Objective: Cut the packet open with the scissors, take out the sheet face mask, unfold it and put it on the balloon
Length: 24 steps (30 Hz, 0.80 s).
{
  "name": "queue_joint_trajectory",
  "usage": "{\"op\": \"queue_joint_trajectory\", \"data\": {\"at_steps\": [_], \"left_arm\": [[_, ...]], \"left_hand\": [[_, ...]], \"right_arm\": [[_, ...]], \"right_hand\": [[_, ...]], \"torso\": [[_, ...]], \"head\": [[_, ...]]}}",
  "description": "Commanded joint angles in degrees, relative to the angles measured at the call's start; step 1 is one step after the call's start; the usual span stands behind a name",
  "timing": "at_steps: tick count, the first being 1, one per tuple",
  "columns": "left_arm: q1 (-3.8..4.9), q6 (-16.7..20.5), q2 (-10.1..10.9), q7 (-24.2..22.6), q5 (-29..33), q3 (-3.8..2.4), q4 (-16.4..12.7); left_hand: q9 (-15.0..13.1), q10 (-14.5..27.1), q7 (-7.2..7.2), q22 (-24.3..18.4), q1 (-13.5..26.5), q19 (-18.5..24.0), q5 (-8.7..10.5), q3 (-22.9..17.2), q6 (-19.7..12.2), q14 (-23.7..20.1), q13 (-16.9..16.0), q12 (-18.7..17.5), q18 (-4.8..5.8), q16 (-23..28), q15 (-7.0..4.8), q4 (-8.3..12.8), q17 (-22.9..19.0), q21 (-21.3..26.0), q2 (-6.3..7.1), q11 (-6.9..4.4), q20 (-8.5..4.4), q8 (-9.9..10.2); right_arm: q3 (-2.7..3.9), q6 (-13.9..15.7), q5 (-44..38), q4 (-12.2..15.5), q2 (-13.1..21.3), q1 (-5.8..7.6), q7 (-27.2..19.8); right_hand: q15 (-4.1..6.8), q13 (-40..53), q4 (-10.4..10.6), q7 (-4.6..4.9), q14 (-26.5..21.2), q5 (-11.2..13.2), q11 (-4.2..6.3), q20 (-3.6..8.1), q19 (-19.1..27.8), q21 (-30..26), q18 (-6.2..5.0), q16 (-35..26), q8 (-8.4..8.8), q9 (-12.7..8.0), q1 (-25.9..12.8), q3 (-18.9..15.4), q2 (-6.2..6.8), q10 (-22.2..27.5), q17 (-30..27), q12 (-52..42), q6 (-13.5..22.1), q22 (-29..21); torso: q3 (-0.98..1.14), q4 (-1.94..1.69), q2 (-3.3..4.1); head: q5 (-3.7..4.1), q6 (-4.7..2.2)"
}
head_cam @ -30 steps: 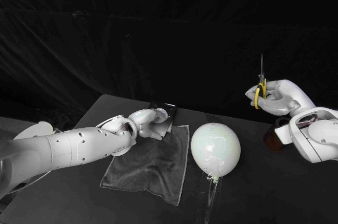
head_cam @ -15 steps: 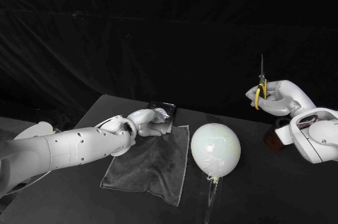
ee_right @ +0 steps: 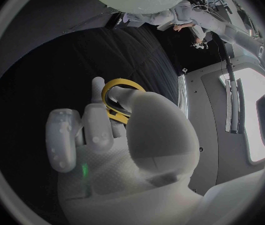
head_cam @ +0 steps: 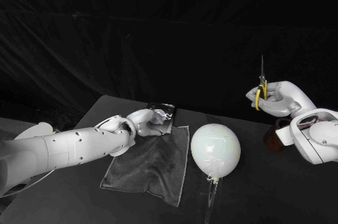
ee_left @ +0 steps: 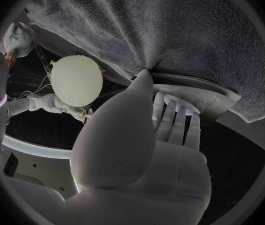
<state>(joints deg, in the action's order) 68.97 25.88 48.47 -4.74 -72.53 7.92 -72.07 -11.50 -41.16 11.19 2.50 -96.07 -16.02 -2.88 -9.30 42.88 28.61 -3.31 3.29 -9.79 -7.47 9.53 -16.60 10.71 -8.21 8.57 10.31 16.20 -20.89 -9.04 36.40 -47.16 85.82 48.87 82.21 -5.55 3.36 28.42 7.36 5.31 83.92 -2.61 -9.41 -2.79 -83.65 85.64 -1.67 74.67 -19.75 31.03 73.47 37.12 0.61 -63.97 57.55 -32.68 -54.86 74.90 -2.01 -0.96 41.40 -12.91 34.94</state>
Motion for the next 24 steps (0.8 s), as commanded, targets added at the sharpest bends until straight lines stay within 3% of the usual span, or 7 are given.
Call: {"op": "queue_joint_trajectory", "data": {"at_steps": [1, 6, 9, 18, 24], "left_arm": [[-0.29, -2.8, 0.0, 0.0, 1.6, 0.24, -0.1], [-0.3, -2.6, 0.0, -0.6, 1.3, 0.24, 0.0], [-0.3, -2.4, 0.0, -1.1, 0.9, 0.24, 0.0], [-0.31, -1.7, 0.1, -3.1, 0.7, 0.24, -0.3], [-0.31, -0.4, 0.1, -4.7, 1.1, 0.24, -0.4]], "left_hand": [[0.0, -1.3, 0.1, 0.2, -0.2, -0.7, 0.13, -0.6, 0.8, 1.5, -0.2, 0.4, -0.68, -0.7, 0.07, 0.0, 0.5, -0.4, -0.84, -0.1, 0.04, -0.4], [0.0, -6.7, -0.31, 0.4, -1.4, -2.7, 0.12, -2.3, 3.3, 6.1, -0.5, 1.0, -0.69, -1.9, 0.19, 0.3, 1.5, -1.3, -1.8, -0.07, 0.09, -0.8], [-0.2, -9.4, -1.05, 0.5, -2.0, -4.1, 0.12, -3.6, 6.4, 9.4, -0.6, 1.4, -0.72, -2.7, 0.07, 0.3, 2.1, -1.8, -2.26, -0.29, 0.03, -1.5], [-0.2, -12.4, -1.12, 0.7, -1.9, -7.4, 0.11, -6.6, 10.3, 14.1, -0.4, 1.3, -0.69, -3.7, 0.2, 0.3, 2.8, -2.9, -4.3, -0.59, 0.1, -2.0], [-0.4, -13.9, -1.0, 0.9, -2.4, -9.2, 0.1, -9.0, 11.6, 15.3, -0.3, 1.0, -0.65, -3.7, 0.3, 0.7, 2.7, -3.6, -4.89, -0.72, 0.17, -2.4]], "right_arm": [[0.05, -0.6, -0.3, 0.1, 0.1, 0.0, -0.3], [0.05, -0.6, -0.2, 0.1, 0.1, -0.01, -0.3], [0.05, -0.7, -0.2, 0.1, 0.1, -0.02, -0.3], [0.05, -0.7, -0.2, 0.1, 0.2, -0.04, -0.2], [0.05, -0.9, -0.2, 0.1, 0.1, -0.06, -0.2]], "right_hand": [[0.33, 0.1, 0.0, -0.26, 0.4, -0.2, 9.24, 0.13, -3.1, 0.1, 0.37, -0.4, -0.18, 0.1, 0.3, 0.2, -0.42, -16.8, -0.1, -0.1, 0.0, 11.7], [0.33, 0.1, 0.0, -0.26, 0.4, -0.2, 9.24, 0.13, -3.1, 0.1, 0.37, -0.4, -0.18, 0.1, 0.3, 0.2, -0.42, -16.8, -0.1, -0.1, 0.0, 11.7], [0.32, 0.1, 0.1, -0.24, 0.4, -0.2, 9.24, 0.13, -3.1, 0.1, 0.38, -0.3, -0.16, 0.1, 0.2, 0.2, -0.42, -16.8, 0.0, 0.0, 0.0, 11.7], [0.32, 0.1, 0.1, -0.24, 0.4, -0.2, 9.23, 0.12, -3.1, 0.1, 0.38, -0.3, -0.15, 0.1, 0.2, 0.2, -0.42, -16.8, 0.0, 0.0, 0.0, 11.7], [0.32, 0.1, 0.1, -0.24, 0.4, -0.2, 9.23, 0.12, -3.1, 0.1, 0.38, -0.3, -0.15, 0.1, 0.2, 0.2, -0.42, -16.8, 0.0, 0.0, 0.0, 11.7]], "torso": [[-0.01, -0.05, 0.01], [-0.02, -0.03, 0.02], [-0.02, -0.01, 0.02], [-0.01, 0.03, 0.07], [-0.04, 0.03, 0.05]], "head": [[0.03, 0.06], [0.03, 0.15], [0.03, 0.23], [0.05, 0.22], [0.09, 0.13]]}}
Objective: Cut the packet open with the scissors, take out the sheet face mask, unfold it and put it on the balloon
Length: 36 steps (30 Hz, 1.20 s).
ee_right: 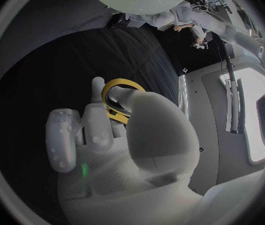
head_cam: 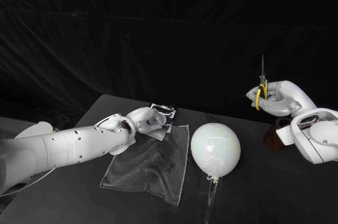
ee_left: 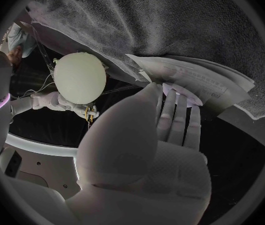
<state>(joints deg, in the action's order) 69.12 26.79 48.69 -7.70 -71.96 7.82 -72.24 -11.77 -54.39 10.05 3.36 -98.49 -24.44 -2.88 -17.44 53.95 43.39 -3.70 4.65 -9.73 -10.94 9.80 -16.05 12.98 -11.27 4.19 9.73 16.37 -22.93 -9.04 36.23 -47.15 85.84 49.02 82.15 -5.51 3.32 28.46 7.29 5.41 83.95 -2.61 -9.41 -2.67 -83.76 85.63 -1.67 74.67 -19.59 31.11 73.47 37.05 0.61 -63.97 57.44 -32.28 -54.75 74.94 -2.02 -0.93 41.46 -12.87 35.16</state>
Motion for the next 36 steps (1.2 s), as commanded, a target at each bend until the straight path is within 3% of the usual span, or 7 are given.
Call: {"op": "queue_joint_trajectory", "data": {"at_steps": [1, 13, 21, 26, 29, 32, 36], "left_arm": [[-0.47, -1.1, -0.2, -2.0, 0.6, 0.34, -0.2], [-0.47, 0.8, 0.4, -4.1, 1.8, 0.34, -0.8], [-0.47, 2.3, 2.0, -5.1, 2.0, 0.34, -3.2], [-0.48, 5.7, 3.4, -6.6, 2.1, 0.33, -5.1], [-0.48, 7.8, 4.3, -7.3, 2.0, 0.31, -6.3], [-0.48, 8.3, 4.5, -6.4, 1.6, 0.31, -6.7], [-0.54, 7.6, 4.2, -3.6, 0.0, 0.49, -6.2]], "left_hand": [[-0.1, -1.1, 0.18, 0.0, -0.1, -1.2, 0.1, -1.5, 0.7, 0.9, 0.1, -0.5, -0.71, -0.2, 0.01, 0.2, 0.3, -0.6, -0.34, -0.11, -0.01, -0.4], [0.7, 1.3, 1.02, -0.5, 2.1, 0.8, 0.17, -2.7, -1.9, -1.8, 0.2, -1.3, -0.13, 2.0, 1.0, 0.2, -1.0, 0.9, 4.59, 1.8, 0.25, 1.7], [1.1, 1.3, 0.74, -0.7, 2.8, 2.5, 0.14, -2.6, -2.5, -2.4, 0.1, -1.0, 0.14, 2.6, 1.09, 0.0, -1.3, 1.9, 5.39, 1.66, 0.22, 2.6], [1.8, 2.7, 0.31, -1.3, 4.1, 8.5, 0.14, -1.5, -4.1, -9.8, 0.2, -1.2, 0.84, 5.4, 0.95, -0.3, -3.5, 5.0, 7.05, 1.17, 0.34, 4.3], [2.4, 6.3, -0.74, -1.4, 7.3, 10.9, 0.12, 3.7, -6.2, -14.7, 0.3, -1.4, 2.0, 7.1, 0.08, -0.9, -4.8, 6.2, 8.15, 0.25, 0.46, 5.8], [2.7, 9.3, -0.88, -1.4, 9.4, 12.2, 0.11, 10.8, -7.3, -15.7, 0.3, -1.3, 4.36, 7.6, -0.27, -1.0, -5.2, 6.8, 7.32, -0.48, 0.59, 6.8], [3.8, 16.9, 0.0, -1.5, 13.0, 13.3, -0.03, 18.3, -12.3, -20.0, 0.8, -1.9, 6.1, 8.6, -0.77, -1.2, -6.4, 7.3, 10.22, -1.02, 0.5, 9.4]], "right_arm": [[0.05, -0.7, -0.2, 0.0, 0.0, 0.0, -0.3], [0.05, -0.9, -0.2, 0.0, 0.0, -0.05, -0.3], [0.05, -0.9, -0.2, -0.1, 0.1, -0.13, -0.3], [0.05, -0.9, -0.2, -0.1, 0.1, -0.21, -0.3], [0.05, -0.9, -0.2, -0.2, 0.2, -0.27, -0.3], [0.05, -0.9, -0.2, -0.2, 0.2, -0.3, -0.3], [0.05, -0.9, -0.2, -0.2, 0.2, -0.34, -0.3]], "right_hand": [[0.35, 0.1, 0.2, -0.34, 0.3, -0.2, 9.23, 0.01, -3.0, 0.1, 0.38, -0.3, -0.31, 0.0, 0.2, 0.2, -0.43, -16.8, 0.1, -0.4, -0.1, 11.7], [0.35, 0.1, 0.2, -0.33, 0.3, -0.2, 9.22, 0.0, -3.0, 0.1, 0.37, -0.4, -0.3, 0.1, 0.2, 0.2, -0.43, -16.8, 0.1, -0.4, 0.0, 11.7], [0.35, 0.1, 0.2, -0.33, 0.3, -0.2, 9.22, 0.0, -3.0, 0.1, 0.37, -0.4, -0.3, 0.1, 0.2, 0.2, -0.43, -16.8, 0.1, -0.4, 0.0, 11.7], [0.35, 0.1, 0.2, -0.33, 0.3, -0.2, 9.22, 0.0, -3.0, 0.1, 0.37, -0.4, -0.3, 0.1, 0.2, 0.2, -0.43, -16.8, 0.1, -0.4, 0.0, 11.7], [0.35, 0.1, 0.2, -0.33, 0.3, -0.2, 9.22, 0.0, -3.0, 0.1, 0.37, -0.4, -0.3, 0.1, 0.2, 0.2, -0.43, -16.8, 0.1, -0.4, 0.0, 11.7], [0.35, 0.1, 0.2, -0.33, 0.3, -0.2, 9.22, 0.0, -3.0, 0.1, 0.37, -0.4, -0.3, 0.1, 0.2, 0.2, -0.43, -16.8, 0.1, -0.4, 0.0, 11.7], [0.35, 0.1, 0.2, -0.33, 0.3, -0.2, 9.22, 0.0, -3.0, 0.1, 0.37, -0.4, -0.3, 0.1, 0.2, 0.2, -0.43, -16.8, 0.1, -0.4, 0.0, 11.7]], "torso": [[-0.04, 0.0, -0.01], [-0.03, 0.0, -0.03], [0.0, -0.07, -0.1], [-0.01, -0.11, -0.13], [0.04, -0.12, -0.17], [0.03, -0.07, -0.09], [-0.04, 0.0, 0.0]], "head": [[0.05, -0.09], [0.15, -0.21], [0.24, -0.42], [0.22, -0.64], [0.15, -0.63], [0.14, -0.71], [0.16, -0.76]]}}
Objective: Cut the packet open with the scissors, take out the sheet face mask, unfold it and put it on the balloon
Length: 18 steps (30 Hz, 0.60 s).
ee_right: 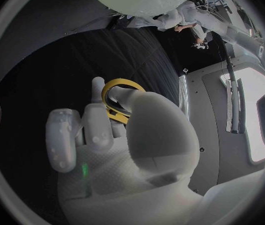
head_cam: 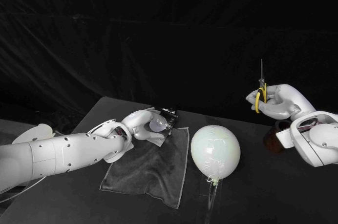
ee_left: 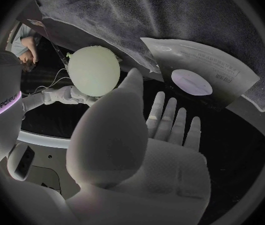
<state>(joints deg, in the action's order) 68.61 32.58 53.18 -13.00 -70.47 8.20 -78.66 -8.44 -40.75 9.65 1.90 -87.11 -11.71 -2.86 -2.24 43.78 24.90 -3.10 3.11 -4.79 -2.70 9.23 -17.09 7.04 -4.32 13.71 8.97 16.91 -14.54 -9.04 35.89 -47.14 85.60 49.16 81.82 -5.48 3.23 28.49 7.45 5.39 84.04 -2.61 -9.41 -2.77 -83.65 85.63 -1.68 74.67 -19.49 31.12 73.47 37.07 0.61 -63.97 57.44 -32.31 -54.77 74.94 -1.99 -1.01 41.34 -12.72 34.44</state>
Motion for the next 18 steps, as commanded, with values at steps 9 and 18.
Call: {"op": "queue_joint_trajectory", "data": {"at_steps": [9, 18], "left_arm": [[-0.45, -1.7, -2.2, 8.6, -5.9, 0.39, 2.2], [-0.64, -4.9, -3.9, 11.8, -8.0, 0.47, 4.4]], "left_hand": [[2.6, 15.8, -0.23, 0.0, 8.6, 0.9, -0.46, 13.3, -13.3, -7.9, 0.9, -1.1, 0.59, 0.9, -1.35, -0.4, -2.1, 0.4, 3.59, -1.6, -0.98, 5.5], [4.5, 24.9, -0.99, -0.1, 16.7, 1.5, -0.88, 14.7, -23.2, -12.3, 1.3, -1.4, -0.31, 1.1, -2.09, -0.3, -3.2, 0.6, 3.81, -2.45, -2.11, 9.3]], "right_arm": [[0.05, -0.6, -0.2, 0.1, 0.0, -0.05, -0.4], [0.05, -0.8, -0.2, 0.2, -0.1, -0.09, -0.4]], "right_hand": [[0.44, 0.1, 0.0, -0.32, 0.2, -0.2, 9.22, 0.11, -3.1, 0.1, 0.38, -0.4, -0.4, 0.0, 0.2, 0.2, -0.43, -16.8, 0.0, -0.3, 0.0, 11.7], [0.42, 0.2, 0.1, -0.32, 0.2, -0.2, 9.22, 0.1, -3.1, 0.1, 0.39, -0.4, -0.37, 0.1, 0.2, 0.2, -0.44, -16.9, 0.0, -0.2, 0.0, 11.7]], "torso": [[-0.05, 0.09, 0.14], [-0.01, 0.06, 0.05]], "head": [[0.05, 0.21], [0.08, 0.32]]}}
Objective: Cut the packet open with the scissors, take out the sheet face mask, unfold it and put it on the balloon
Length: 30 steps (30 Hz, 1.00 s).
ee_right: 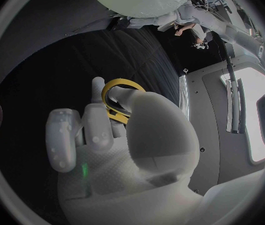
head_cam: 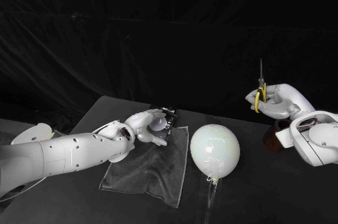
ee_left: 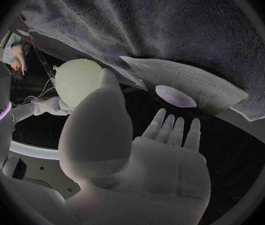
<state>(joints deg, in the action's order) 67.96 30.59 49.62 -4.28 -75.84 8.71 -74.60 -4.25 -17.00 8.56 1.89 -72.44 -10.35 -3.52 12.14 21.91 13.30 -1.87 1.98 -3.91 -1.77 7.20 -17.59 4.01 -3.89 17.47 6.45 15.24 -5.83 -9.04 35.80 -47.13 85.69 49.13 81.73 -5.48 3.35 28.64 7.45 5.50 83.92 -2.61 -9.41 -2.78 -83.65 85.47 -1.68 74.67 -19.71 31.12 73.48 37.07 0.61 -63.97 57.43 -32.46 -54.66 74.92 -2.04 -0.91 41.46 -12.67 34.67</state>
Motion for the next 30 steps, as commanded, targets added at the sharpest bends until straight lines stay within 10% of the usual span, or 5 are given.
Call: {"op": "queue_joint_trajectory", "data": {"at_steps": [1, 30], "left_arm": [[0.0, -3.2, -0.4, 3.2, -2.7, -0.04, 0.4], [-0.7, -11.0, 3.1, 8.1, -5.2, 0.01, -4.8]], "left_hand": [[0.3, 1.2, 0.13, 0.0, 2.3, 0.1, -0.26, 0.3, -1.4, -0.7, 0.1, -0.3, -1.23, 0.1, -0.09, 0.1, -0.2, 0.2, -0.01, 0.1, -0.45, 0.6], [-0.8, -2.2, 1.3, 0.0, 7.9, 0.6, -0.42, -1.0, 2.3, 0.7, -0.4, 0.3, -2.67, -0.4, -0.21, 0.1, 0.3, 0.3, -1.35, 1.14, -0.92, -0.9]], "right_arm": [[0.05, -0.7, -0.2, 0.1, 0.0, 0.0, -0.4], [0.05, -0.9, -0.1, 0.5, 0.2, -0.16, -0.3]], "right_hand": [[0.3, 0.0, 0.1, -0.43, 0.4, -0.2, 9.22, 0.1, -3.1, 0.3, 0.39, -0.4, -0.15, 0.1, 0.2, 0.2, -0.44, -16.9, 0.1, -0.1, -0.1, 11.7], [0.3, 0.1, 0.1, -0.43, 0.4, -0.2, 9.22, 0.1, -3.1, 0.2, 0.37, -0.4, -0.14, 0.1, 0.2, 0.2, -0.44, -16.9, 0.0, -0.1, -0.1, 11.7]], "torso": [[0.04, -0.03, -0.08], [0.0, -0.07, -0.06]], "head": [[0.04, 0.13], [0.06, 0.4]]}}
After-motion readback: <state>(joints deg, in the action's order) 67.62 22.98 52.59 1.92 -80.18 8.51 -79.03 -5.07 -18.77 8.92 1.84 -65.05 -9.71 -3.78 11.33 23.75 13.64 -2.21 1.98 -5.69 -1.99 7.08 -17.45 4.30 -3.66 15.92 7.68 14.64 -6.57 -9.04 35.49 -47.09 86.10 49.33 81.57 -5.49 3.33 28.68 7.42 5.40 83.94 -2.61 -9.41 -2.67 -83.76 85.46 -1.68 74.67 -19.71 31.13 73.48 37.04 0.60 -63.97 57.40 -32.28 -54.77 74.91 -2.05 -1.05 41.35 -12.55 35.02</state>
